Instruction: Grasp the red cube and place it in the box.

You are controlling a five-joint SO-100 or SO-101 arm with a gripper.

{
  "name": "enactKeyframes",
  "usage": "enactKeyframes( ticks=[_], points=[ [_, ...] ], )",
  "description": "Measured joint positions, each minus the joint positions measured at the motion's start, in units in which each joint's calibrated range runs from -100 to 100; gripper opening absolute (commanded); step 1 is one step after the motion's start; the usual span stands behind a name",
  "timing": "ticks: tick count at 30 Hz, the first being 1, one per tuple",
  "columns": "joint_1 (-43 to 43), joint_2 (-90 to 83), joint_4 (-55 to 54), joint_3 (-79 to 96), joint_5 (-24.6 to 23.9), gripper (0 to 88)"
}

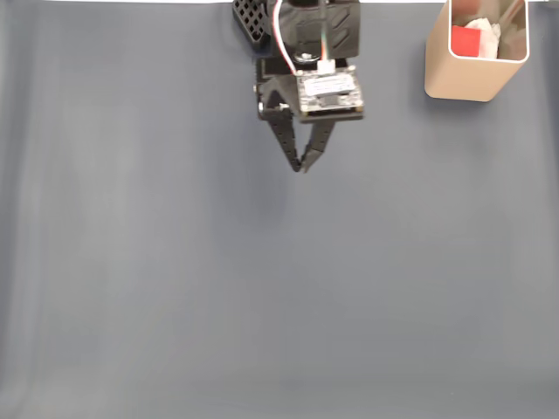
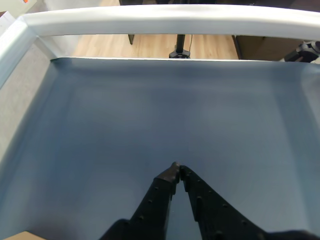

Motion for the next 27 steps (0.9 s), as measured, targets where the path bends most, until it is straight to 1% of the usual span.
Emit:
enactKeyframes(
  ticks=[7, 13, 27],
  points=[
    [2.0, -10.7, -5.2, 12.8, -0.5, 0.2],
    [3.6, -17.3, -5.7, 19.0, -1.5, 0.2],
    [4.8, -29.1, -8.0, 34.7, -1.3, 0.2]
  ],
)
